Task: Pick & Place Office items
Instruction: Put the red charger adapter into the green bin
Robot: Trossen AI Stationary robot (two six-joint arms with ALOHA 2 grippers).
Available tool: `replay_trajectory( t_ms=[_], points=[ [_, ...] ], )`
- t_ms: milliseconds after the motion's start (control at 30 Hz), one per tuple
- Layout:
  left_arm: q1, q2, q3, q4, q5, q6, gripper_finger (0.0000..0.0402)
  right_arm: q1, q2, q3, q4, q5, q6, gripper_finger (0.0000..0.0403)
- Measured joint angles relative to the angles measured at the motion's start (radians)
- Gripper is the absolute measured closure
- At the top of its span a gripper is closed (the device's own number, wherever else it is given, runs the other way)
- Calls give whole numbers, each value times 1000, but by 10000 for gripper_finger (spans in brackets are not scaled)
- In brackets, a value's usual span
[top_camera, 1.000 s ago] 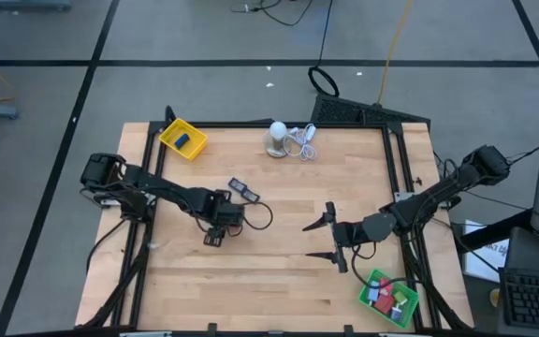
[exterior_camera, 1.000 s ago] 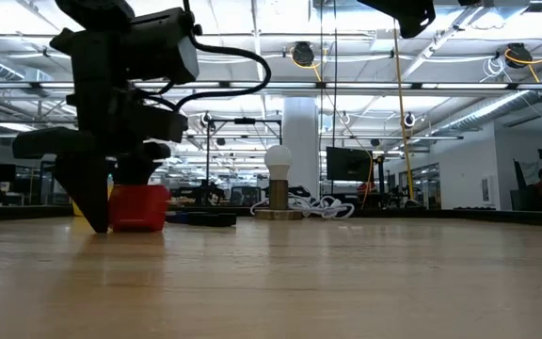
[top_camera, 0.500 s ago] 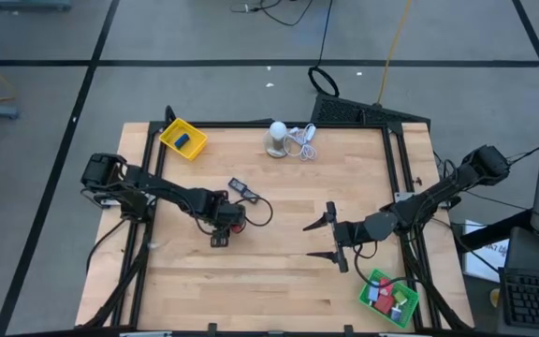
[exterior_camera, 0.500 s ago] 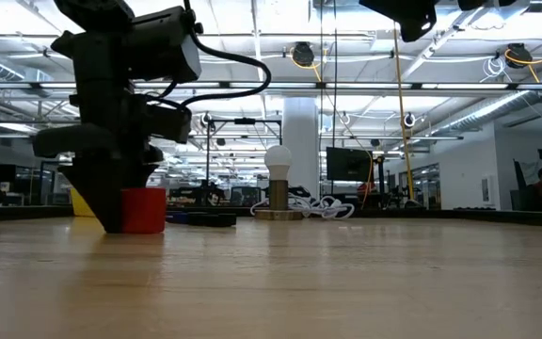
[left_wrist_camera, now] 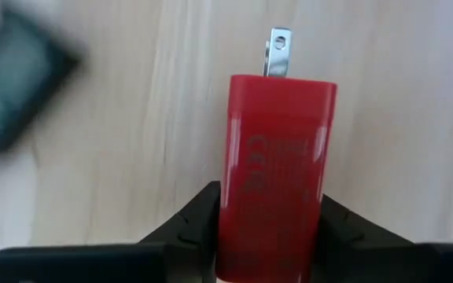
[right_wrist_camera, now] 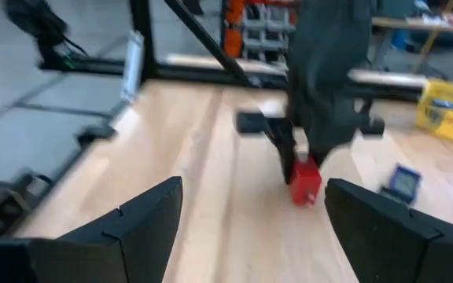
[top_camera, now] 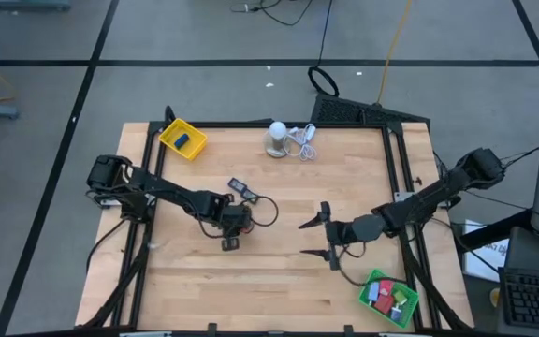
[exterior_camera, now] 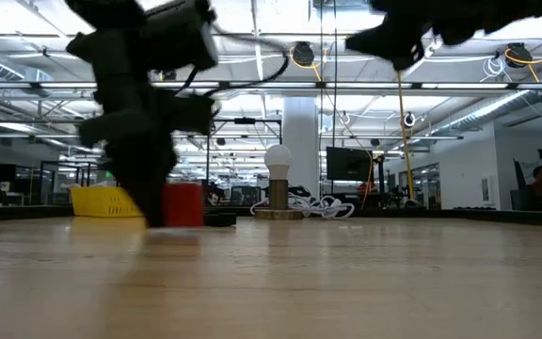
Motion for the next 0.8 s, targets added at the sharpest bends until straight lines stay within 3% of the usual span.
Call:
replay_trajectory(
  t_ms=[233, 433, 800],
  points=[
    [-28, -5, 141, 103, -51, 12, 281, -90, 99, 0, 24, -3, 54, 106],
    [-47, -7, 233, 153, -126, 11, 281, -119, 169, 0, 161, -8, 61, 106],
    [-80, -4, 263, 241, -135, -11, 281, -128, 219, 0, 290, -9, 52, 106]
  ],
)
